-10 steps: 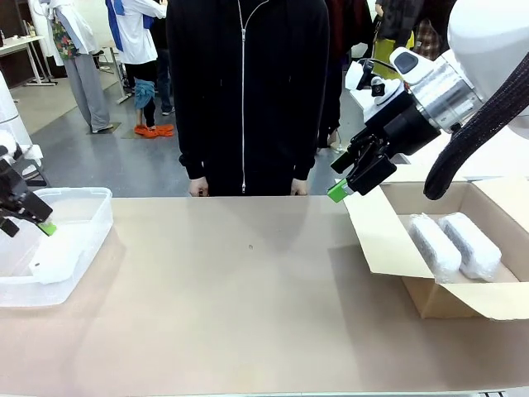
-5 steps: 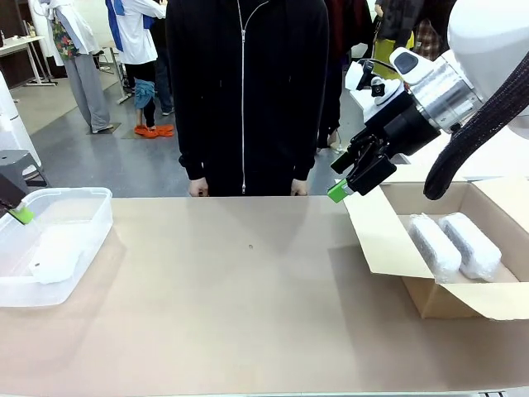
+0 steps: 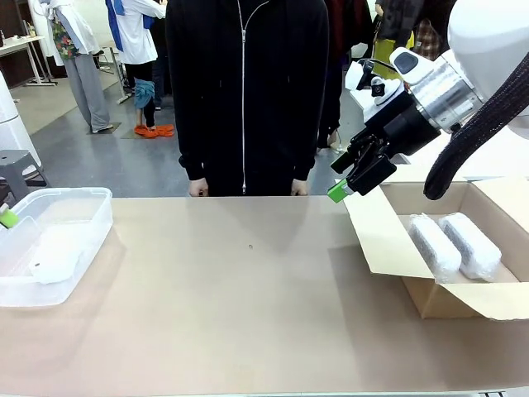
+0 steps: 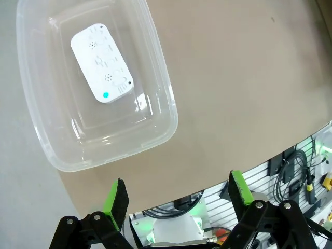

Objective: Separate and place wrapped and unwrapped clocks.
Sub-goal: If the picked Digital clock is wrapped, place it in the Package Box ; if not, place it in the Organizing box.

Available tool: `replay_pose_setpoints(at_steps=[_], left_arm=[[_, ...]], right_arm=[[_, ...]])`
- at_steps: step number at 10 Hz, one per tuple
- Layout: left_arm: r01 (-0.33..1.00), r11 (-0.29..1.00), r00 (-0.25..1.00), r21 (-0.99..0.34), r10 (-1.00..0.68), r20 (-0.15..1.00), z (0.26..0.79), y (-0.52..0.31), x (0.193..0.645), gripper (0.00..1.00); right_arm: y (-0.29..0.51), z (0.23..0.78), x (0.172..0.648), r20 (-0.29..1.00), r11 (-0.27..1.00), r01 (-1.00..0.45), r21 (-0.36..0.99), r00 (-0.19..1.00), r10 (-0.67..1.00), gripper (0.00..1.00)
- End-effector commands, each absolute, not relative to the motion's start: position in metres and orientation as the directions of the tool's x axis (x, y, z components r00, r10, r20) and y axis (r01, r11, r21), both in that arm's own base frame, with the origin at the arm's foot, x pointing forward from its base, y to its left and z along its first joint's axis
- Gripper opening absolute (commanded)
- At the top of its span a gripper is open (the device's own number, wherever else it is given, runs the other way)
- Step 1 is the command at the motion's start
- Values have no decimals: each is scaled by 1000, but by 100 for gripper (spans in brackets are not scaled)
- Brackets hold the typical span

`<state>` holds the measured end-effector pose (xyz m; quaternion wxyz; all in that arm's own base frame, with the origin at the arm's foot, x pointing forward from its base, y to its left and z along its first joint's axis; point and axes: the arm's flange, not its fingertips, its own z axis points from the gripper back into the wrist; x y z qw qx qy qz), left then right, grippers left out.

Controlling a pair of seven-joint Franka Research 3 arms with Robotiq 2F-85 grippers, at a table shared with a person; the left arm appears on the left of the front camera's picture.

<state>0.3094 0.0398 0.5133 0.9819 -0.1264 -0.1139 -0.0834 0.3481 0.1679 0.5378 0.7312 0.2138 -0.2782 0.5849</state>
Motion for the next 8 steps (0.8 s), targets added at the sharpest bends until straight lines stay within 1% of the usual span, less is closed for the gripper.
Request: replay_pose_setpoints(at_steps=[1, 2, 8], left_arm=[[219, 929, 963, -298, -157, 219, 508, 37, 315, 100], [193, 954, 960, -229, -135, 245, 513, 40, 309, 100], [193, 954, 960, -229, -135, 245, 513, 40, 309, 100]], right_arm=[[168, 538, 351, 666, 205, -979, -10, 146, 731, 100], [168, 538, 351, 666, 205, -979, -10, 146, 731, 100], [168, 538, 351, 666, 205, -979, -10, 146, 731, 100]])
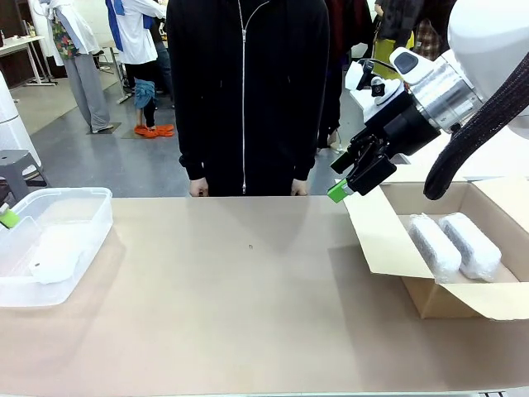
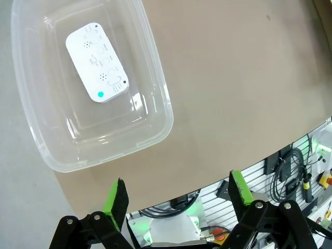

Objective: Separate and place wrapped and unwrapped clocks.
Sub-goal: If the picked Digital clock is wrapped, place it in the Package Box ; if not, place it in the Organizing box.

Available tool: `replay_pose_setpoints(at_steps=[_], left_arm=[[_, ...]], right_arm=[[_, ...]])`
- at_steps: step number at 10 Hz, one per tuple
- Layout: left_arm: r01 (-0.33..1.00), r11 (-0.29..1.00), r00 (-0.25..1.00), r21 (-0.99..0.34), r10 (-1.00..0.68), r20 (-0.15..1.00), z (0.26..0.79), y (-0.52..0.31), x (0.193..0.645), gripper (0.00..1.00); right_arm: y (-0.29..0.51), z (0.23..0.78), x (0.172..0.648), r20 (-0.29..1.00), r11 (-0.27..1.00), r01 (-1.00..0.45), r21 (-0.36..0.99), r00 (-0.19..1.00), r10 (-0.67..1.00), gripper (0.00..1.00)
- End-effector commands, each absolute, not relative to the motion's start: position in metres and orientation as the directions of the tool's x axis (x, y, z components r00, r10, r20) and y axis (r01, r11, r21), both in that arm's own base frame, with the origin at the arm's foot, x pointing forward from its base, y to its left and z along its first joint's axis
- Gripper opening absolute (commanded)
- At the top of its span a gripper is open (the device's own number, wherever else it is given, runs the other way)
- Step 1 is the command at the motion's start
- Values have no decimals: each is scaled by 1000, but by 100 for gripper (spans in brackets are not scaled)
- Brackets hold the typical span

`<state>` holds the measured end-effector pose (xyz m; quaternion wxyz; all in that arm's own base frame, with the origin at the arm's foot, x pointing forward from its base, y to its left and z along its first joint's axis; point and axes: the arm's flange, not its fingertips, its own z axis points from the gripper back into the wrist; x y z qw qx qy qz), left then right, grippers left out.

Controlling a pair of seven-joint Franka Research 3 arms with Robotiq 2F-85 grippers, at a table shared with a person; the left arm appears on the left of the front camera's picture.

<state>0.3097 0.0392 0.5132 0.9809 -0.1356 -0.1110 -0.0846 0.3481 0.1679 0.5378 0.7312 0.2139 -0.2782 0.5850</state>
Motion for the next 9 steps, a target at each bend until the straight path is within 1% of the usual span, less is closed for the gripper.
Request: replay_pose_setpoints(at_steps=[1, 9], left_arm=[[193, 954, 960, -229, -135, 245, 513, 40, 309, 100], [193, 954, 960, -229, -135, 245, 513, 40, 309, 100]], right_arm=[[168, 538, 351, 666, 205, -979, -10, 146, 731, 100], [168, 538, 351, 666, 205, -979, -10, 146, 731, 100]])
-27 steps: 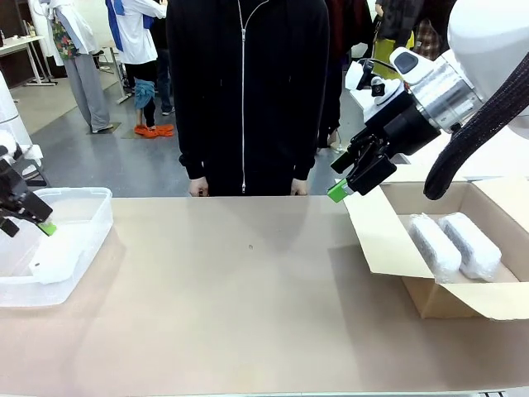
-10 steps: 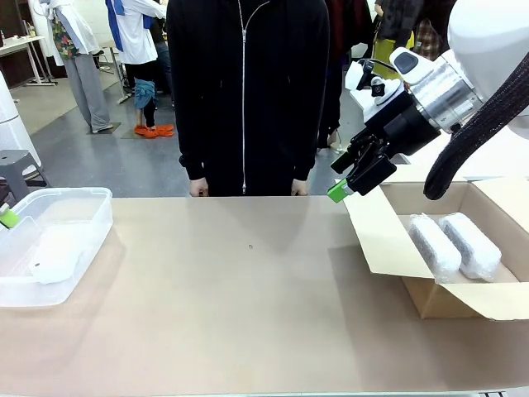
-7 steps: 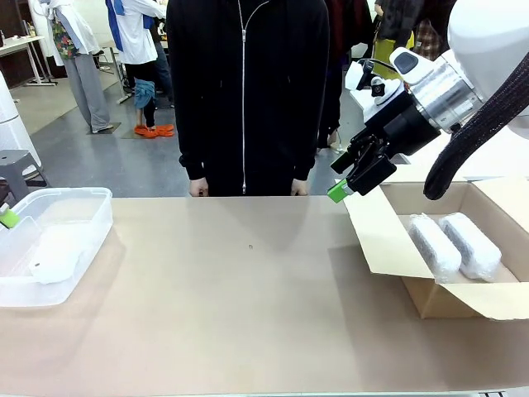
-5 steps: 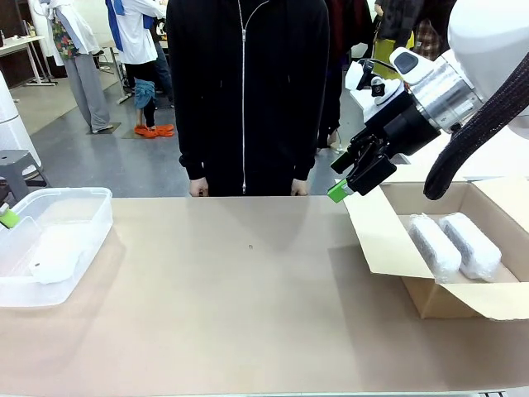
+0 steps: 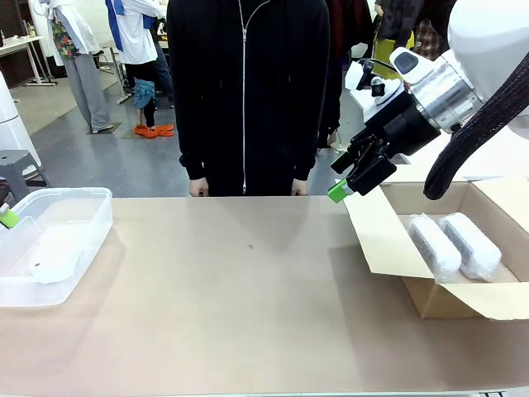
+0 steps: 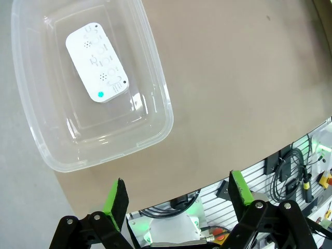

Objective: Separate and place wrapped and unwrapped clocks.
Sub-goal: If the picked Digital clock is wrapped, place it in the Package Box ; if not, place it in the Organizing box.

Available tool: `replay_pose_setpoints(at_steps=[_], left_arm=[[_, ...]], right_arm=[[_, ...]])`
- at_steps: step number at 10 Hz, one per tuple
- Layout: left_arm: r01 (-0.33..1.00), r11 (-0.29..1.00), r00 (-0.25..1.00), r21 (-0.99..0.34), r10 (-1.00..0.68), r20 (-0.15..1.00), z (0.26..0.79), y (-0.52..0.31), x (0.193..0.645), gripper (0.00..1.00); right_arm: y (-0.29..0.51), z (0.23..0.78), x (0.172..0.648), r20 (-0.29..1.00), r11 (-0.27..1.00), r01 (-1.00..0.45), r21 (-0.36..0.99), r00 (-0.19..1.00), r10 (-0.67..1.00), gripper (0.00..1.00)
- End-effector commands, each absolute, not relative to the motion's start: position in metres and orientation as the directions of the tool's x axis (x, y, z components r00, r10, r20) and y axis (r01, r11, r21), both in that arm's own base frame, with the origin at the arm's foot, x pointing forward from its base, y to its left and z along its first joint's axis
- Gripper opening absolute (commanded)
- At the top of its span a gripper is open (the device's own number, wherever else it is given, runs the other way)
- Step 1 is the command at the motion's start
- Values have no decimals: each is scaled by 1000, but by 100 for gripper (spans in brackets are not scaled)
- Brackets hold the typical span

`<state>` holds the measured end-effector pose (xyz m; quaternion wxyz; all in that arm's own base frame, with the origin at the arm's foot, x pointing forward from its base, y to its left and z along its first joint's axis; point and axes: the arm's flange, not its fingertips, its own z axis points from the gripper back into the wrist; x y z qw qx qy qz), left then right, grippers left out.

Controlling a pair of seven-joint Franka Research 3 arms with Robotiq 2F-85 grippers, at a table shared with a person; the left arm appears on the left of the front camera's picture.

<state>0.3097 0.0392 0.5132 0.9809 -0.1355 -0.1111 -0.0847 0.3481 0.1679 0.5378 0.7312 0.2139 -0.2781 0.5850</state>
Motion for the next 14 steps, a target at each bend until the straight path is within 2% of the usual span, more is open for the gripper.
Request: replay_pose_setpoints(at_steps=[1, 14], left_arm=[[193, 954, 960, -229, -135, 245, 513, 40, 309, 100], [193, 954, 960, -229, -135, 245, 513, 40, 309, 100]], right_arm=[[168, 538, 351, 666, 205, -979, -10, 146, 731, 100], [168, 538, 351, 666, 205, -979, -10, 146, 731, 100]])
